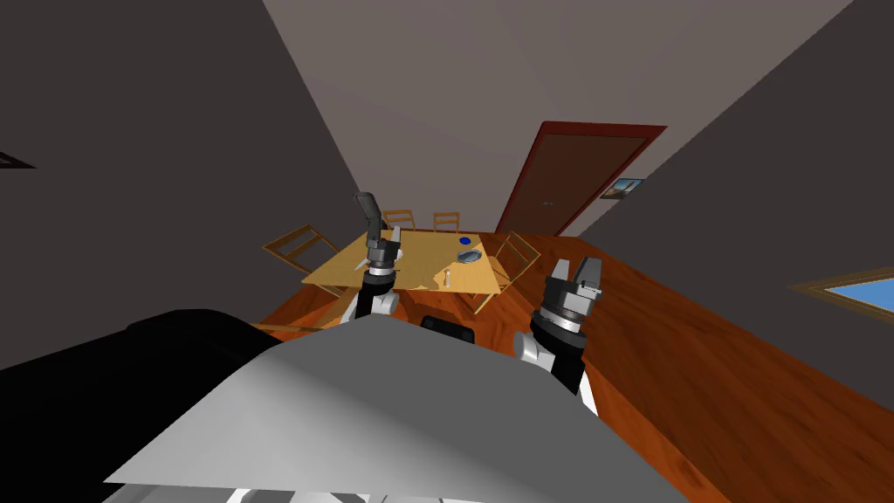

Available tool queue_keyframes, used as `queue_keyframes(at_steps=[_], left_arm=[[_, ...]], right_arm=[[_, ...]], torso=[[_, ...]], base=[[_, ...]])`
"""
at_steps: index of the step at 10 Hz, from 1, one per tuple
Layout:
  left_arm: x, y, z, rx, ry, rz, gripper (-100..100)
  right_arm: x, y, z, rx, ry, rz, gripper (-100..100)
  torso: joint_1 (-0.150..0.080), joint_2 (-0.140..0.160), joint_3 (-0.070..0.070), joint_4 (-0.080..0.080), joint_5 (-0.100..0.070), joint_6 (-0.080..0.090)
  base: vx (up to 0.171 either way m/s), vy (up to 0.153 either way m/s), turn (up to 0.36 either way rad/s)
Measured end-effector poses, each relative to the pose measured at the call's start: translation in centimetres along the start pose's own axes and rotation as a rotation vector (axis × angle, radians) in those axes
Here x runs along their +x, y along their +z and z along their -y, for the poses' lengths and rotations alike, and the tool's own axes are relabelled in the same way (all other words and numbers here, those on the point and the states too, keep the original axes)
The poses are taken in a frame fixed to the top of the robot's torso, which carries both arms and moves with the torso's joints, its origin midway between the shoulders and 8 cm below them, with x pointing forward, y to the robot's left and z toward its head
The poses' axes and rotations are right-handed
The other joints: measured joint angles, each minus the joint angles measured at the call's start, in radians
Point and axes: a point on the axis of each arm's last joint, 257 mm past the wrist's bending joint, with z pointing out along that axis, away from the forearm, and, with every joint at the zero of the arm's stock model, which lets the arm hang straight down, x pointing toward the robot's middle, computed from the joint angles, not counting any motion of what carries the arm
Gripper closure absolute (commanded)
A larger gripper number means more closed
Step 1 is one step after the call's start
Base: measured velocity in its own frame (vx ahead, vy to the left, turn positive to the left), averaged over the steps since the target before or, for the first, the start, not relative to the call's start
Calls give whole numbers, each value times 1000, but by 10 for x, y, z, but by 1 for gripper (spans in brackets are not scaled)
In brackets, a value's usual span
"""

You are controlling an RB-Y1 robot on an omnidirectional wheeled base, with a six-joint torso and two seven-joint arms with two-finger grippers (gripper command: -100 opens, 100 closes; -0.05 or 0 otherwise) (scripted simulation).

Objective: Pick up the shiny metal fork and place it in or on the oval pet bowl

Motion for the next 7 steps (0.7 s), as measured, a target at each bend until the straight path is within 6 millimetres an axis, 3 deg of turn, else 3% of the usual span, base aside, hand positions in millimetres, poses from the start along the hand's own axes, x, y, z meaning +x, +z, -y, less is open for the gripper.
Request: queue_keyframes(at_steps=[7], left_arm=[[-9,-45,-81,-200,161,-104,-100]], right_arm=[[0,0,0,0,0,0,0]], torso=[[-3,-1,-1,0,-1,0]], base=[[21,-43,-231]])
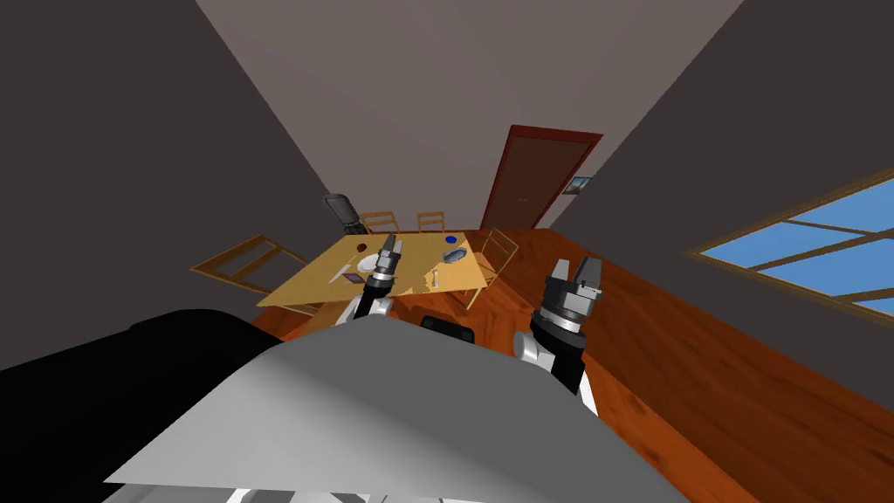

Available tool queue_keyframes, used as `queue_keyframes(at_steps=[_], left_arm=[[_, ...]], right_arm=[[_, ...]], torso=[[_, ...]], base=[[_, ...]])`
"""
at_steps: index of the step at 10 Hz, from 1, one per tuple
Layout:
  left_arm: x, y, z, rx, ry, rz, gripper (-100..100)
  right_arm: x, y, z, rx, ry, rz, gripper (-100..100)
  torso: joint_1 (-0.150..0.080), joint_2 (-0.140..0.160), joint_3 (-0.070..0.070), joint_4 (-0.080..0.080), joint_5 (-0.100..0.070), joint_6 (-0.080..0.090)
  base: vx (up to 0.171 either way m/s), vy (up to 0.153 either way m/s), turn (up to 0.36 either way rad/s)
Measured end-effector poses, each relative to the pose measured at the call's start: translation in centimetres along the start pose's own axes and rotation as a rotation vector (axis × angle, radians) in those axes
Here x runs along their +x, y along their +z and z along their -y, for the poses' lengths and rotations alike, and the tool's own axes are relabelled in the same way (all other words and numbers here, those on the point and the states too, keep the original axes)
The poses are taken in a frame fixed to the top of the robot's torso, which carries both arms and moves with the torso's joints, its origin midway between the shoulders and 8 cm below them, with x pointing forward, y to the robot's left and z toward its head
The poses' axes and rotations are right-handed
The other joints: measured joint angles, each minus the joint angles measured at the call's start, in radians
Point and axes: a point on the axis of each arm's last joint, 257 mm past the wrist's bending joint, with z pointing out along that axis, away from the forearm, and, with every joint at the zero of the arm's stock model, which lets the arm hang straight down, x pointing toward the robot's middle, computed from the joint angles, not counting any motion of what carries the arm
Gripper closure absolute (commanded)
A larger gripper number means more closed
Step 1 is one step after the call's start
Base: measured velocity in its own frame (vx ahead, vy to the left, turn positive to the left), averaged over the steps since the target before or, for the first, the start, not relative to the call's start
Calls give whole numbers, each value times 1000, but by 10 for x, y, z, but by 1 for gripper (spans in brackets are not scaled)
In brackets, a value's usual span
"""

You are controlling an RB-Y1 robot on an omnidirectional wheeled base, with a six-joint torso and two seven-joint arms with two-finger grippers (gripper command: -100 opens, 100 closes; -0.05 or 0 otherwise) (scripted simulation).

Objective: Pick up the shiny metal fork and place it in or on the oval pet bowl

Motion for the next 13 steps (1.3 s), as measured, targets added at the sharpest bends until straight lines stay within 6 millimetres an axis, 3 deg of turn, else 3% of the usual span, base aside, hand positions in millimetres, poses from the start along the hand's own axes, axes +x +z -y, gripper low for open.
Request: queue_keyframes(at_steps=[5,10,13], left_arm=[[-8,-32,-59,-148,100,-35,-100],[-24,-80,-123,-321,210,-66,-100],[-28,-110,-150,-405,251,-81,-100]], right_arm=[[0,0,0,0,0,0,0],[0,0,0,0,0,0,0],[0,0,0,0,0,0,0]], torso=[[1,0,0,0,0,-1],[0,0,0,0,0,0],[1,1,0,0,0,-1]], base=[[24,-33,-168],[31,-39,-216],[24,-28,-195]])
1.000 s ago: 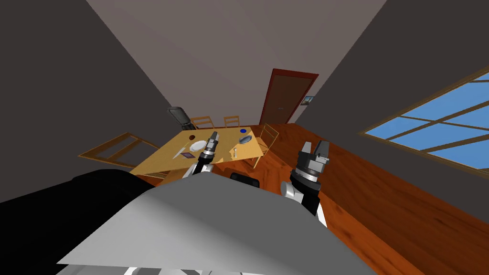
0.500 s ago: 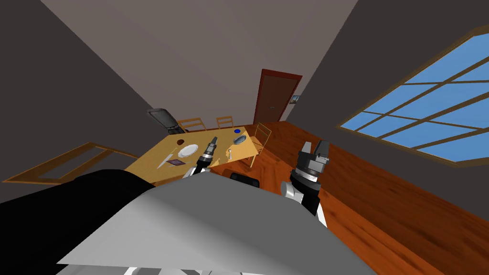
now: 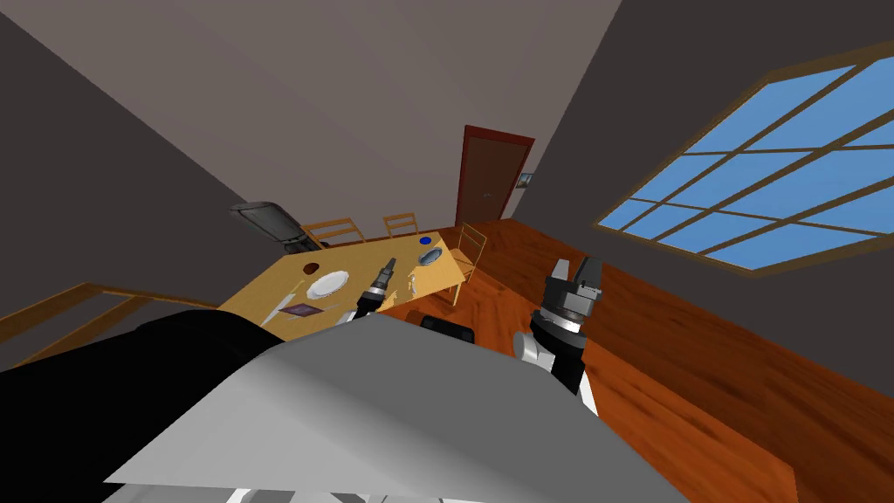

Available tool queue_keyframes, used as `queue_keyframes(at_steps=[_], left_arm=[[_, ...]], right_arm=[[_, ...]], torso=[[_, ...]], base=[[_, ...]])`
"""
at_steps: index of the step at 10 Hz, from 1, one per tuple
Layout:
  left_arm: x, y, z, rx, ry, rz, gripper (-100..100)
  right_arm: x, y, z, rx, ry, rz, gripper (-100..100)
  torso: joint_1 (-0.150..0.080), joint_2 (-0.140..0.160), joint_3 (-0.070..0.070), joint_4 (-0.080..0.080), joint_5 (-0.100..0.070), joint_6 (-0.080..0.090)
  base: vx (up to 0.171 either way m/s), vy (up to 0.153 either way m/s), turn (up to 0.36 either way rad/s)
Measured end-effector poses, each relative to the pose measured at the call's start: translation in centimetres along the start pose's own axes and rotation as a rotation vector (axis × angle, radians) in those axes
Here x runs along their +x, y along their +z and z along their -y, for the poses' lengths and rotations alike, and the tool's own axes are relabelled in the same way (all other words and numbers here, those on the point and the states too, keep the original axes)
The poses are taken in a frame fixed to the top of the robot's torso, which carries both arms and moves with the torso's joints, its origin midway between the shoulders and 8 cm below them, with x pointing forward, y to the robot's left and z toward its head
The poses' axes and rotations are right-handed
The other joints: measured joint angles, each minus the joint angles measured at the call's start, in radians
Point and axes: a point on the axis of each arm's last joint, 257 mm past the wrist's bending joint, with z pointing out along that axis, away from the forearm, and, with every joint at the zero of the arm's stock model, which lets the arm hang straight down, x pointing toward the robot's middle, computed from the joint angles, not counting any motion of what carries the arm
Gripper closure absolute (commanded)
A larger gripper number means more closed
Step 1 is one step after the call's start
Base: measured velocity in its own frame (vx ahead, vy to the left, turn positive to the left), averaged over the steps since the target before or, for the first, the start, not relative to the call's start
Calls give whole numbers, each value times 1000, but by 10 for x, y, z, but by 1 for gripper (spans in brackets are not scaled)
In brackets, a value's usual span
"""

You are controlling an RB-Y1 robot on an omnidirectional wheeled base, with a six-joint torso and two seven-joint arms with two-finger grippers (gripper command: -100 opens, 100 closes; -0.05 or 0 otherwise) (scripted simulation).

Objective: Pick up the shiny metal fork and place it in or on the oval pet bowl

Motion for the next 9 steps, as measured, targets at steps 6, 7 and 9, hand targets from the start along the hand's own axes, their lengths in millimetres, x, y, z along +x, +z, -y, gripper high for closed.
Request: queue_keyframes(at_steps=[6,7,9], left_arm=[[-4,-42,-76,-177,88,-36,-100],[-5,-52,-89,-210,106,-43,-100],[-7,-66,-113,-270,134,-58,-100]], right_arm=[[0,0,0,0,0,0,0],[0,0,0,0,0,0,0],[0,0,0,0,0,0,0]], torso=[[0,0,0,0,0,0],[-1,0,0,0,0,1],[0,0,0,0,0,0]], base=[[31,-28,-183],[22,-18,-123],[35,-19,-182]])
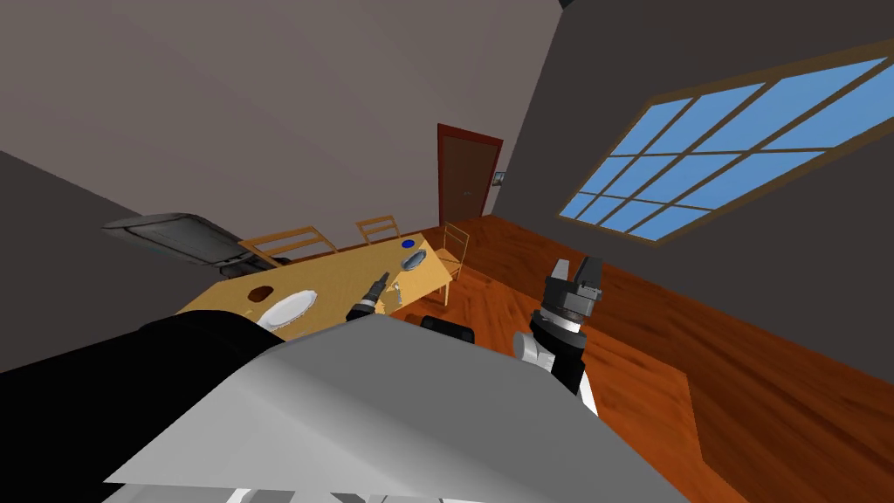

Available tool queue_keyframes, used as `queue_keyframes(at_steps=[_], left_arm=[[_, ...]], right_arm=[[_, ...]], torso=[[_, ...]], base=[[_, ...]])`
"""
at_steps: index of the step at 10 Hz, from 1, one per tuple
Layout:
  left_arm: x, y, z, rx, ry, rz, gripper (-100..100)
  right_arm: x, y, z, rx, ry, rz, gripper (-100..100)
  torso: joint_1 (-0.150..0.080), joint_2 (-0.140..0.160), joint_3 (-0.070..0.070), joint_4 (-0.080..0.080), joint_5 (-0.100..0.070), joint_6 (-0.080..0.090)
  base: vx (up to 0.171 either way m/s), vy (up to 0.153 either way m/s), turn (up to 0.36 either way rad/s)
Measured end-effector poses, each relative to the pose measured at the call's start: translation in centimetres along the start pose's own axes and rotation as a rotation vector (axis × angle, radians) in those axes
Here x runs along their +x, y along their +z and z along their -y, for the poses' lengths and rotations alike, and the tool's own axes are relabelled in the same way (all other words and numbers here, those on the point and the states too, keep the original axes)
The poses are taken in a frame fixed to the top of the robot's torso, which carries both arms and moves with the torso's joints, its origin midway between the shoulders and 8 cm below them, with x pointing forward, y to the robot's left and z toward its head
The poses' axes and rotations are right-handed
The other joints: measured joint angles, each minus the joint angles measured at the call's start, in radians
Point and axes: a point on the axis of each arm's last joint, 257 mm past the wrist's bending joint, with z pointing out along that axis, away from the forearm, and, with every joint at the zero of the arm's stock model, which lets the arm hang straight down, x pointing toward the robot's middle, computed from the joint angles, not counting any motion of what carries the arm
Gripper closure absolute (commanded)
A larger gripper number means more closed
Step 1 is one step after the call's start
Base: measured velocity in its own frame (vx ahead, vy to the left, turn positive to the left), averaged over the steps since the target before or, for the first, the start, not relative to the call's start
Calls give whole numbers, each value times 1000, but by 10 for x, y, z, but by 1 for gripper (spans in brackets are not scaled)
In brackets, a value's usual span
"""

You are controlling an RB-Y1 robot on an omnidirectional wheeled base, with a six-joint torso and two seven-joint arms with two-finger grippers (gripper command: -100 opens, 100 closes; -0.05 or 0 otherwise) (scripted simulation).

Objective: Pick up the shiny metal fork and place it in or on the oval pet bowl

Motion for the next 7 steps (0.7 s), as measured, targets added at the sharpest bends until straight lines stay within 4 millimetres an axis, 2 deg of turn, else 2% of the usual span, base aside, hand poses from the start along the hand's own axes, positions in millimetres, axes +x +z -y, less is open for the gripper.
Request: queue_keyframes(at_steps=[5,7], left_arm=[[7,-31,-66,-149,65,-40,-100],[1,-45,-89,-208,91,-56,-100]], right_arm=[[0,0,0,0,0,0,0],[0,0,0,0,0,0,0]], torso=[[0,0,0,0,0,-1],[0,0,0,0,0,-1]], base=[[36,-24,-193],[19,-9,-48]])
